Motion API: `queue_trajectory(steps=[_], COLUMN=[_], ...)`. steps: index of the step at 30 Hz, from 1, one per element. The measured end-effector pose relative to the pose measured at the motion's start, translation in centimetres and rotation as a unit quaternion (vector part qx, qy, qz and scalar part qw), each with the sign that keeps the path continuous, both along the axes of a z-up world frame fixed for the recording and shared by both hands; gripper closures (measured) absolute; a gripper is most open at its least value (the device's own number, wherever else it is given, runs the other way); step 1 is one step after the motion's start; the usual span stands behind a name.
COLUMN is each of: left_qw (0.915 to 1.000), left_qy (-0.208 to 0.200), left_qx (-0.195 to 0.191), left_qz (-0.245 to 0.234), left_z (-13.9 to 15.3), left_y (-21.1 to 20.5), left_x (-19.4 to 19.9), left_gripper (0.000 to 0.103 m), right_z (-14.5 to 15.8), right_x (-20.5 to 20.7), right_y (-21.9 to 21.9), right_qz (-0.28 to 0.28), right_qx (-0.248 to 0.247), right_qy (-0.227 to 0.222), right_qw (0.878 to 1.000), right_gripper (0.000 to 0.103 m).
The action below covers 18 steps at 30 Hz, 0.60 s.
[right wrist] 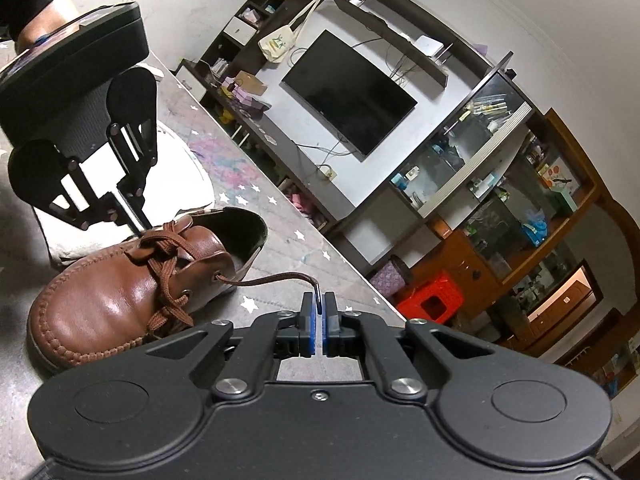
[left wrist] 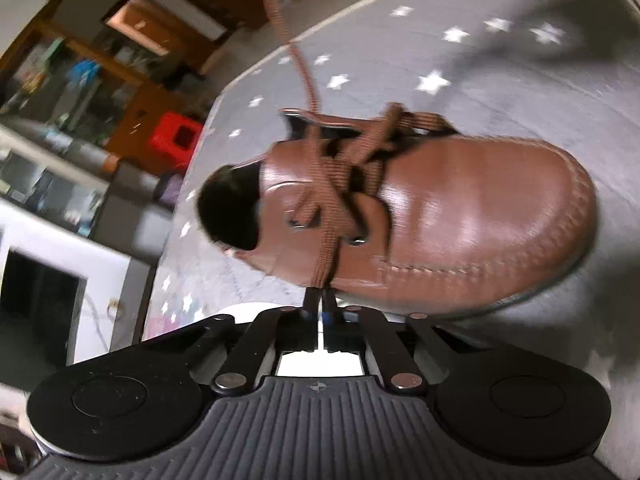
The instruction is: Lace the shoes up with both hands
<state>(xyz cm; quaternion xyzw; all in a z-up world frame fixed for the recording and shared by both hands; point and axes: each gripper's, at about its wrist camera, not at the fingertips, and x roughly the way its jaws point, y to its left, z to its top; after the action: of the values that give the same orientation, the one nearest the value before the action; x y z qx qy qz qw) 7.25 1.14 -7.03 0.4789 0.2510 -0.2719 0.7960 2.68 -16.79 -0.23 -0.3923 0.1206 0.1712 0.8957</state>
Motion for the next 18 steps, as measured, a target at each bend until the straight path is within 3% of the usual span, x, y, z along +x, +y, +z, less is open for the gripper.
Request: queue_trajectory(steps=[7,9,13,18], left_qw=[0.9931,0.9948,0.9986,0.9992], left_qy=[-0.054,-0.040,-0.028,-0.017], left_qx=[-0.064,-0.071,-0.042,-0.035], left_qz=[0.081,0.062,0.019,-0.001], left_z=[2.9,3.3,2.4,2.0], left_y=[1.5,1.6,1.0,0.2], left_x=[-0.9,-1.6,-3.0,-2.9], left_gripper=[0.103,0.103,0.101,0.098], right_z=[-0.1,0.0,0.1,0.2], right_x=[-0.2,-0.5,-0.8,-0.7], right_y=[-0.4,-0.4,-0.3,-0.3], right_qz=[-0.010,-0.009,-0.005,-0.003], right_qx=[-0.003,-0.001,-0.003,-0.003], right_qy=[0.001,0.000,-0.004,-0.002], right_qw=[1.000,1.000,1.000,1.000], right_gripper=[0.100,0.100,0.100,0.100])
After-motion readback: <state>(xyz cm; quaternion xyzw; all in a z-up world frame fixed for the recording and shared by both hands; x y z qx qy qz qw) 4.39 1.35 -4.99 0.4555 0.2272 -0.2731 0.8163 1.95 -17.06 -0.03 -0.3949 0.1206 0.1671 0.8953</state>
